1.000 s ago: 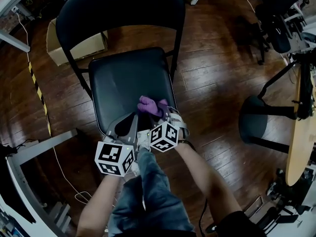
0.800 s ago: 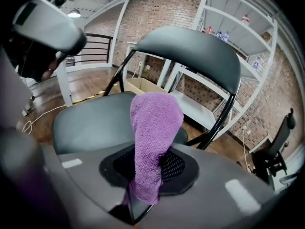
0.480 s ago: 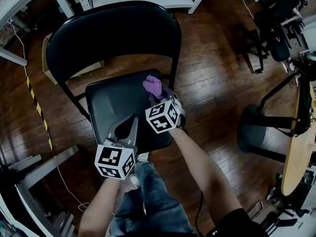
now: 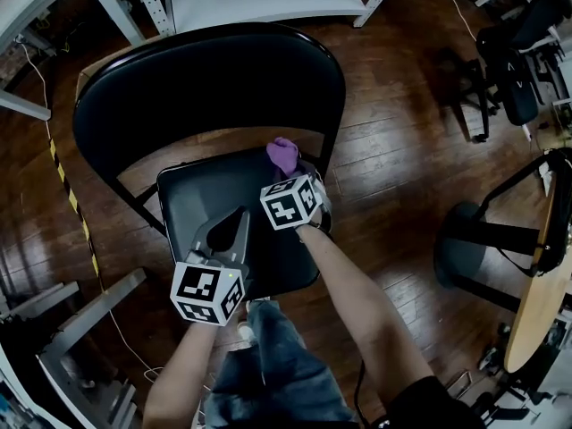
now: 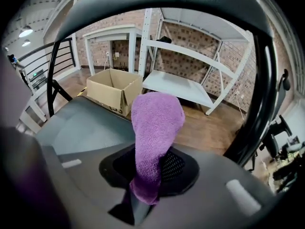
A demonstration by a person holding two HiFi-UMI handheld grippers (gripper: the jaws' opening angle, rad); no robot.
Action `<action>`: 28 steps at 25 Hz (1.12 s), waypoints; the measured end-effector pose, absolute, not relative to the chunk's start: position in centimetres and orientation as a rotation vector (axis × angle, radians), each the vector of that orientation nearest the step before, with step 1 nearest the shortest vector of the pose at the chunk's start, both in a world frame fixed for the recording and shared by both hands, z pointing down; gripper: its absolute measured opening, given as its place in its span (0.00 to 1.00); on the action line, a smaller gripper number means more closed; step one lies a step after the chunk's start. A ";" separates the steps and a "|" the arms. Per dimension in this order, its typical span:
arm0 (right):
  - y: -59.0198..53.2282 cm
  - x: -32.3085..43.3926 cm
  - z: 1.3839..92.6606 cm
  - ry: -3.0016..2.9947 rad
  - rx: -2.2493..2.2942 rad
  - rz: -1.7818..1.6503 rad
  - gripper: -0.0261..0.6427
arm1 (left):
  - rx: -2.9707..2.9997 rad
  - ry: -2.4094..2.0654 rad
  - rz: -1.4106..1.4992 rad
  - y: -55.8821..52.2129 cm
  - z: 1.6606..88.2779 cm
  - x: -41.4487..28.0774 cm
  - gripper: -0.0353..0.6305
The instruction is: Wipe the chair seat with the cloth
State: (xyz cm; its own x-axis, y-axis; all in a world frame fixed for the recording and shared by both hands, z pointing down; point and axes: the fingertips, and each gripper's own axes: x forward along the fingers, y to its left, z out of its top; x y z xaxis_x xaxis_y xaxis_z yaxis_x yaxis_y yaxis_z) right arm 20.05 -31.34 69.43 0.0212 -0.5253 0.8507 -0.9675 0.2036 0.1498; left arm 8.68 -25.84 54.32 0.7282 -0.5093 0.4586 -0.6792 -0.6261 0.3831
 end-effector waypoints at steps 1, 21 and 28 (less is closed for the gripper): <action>-31.3 20.0 69.8 -1.615 1.441 0.670 0.16 | 2.388 -0.893 0.422 -25.8 54.5 8.8 0.06; -18.0 20.5 71.4 -1.585 1.374 0.753 0.16 | 2.433 -0.808 0.435 -19.0 53.9 10.6 0.06; -11.1 19.8 71.4 -1.564 1.373 0.757 0.16 | 2.443 -0.779 0.472 -14.2 53.8 9.4 0.06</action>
State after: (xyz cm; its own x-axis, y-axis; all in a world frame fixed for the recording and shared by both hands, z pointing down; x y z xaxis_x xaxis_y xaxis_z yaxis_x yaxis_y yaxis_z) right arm 19.81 -11.15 71.45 0.0149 -0.4274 0.9039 -0.9741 0.1978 0.1096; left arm 9.38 -14.22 53.77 0.7731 -0.4287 0.4674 -0.6129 -0.6946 0.3767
